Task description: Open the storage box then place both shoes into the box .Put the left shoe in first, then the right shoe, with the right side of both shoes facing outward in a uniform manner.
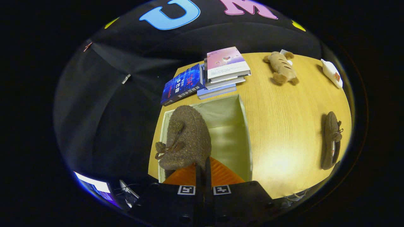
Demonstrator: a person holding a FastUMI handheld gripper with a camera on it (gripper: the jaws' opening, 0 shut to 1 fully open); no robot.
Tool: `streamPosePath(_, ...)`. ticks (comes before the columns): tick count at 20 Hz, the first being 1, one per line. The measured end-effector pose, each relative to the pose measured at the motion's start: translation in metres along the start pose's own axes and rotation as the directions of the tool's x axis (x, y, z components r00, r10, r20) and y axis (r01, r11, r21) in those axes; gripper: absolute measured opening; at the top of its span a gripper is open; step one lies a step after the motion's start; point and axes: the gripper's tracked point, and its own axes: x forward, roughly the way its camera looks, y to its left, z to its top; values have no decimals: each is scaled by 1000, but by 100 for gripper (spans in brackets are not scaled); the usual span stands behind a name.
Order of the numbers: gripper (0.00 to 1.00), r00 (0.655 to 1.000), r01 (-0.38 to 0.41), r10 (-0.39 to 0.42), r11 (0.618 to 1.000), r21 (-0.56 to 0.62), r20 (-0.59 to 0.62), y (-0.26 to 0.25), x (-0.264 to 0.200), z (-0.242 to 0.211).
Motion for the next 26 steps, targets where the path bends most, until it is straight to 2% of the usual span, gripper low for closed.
streamPosePath(9,7,998,47,-46,999,24,-38,11,33,-15)
streamPosePath(11,13,999,12,-10,999,44,-51,21,37,-17)
streamPosePath(12,22,998,-5,8,998,55,-57,23,40,-16)
streamPosePath(13,26,998,-26,30,998,64,-60,30,40,-18)
streamPosePath(16,100,997,-38,41,998,46,-65,33,39,-17)
streamPosePath(22,99,998,-46,48,998,46,-49,25,26,-10)
streamPosePath(26,99,997,-75,75,997,20,-7,17,-5,2)
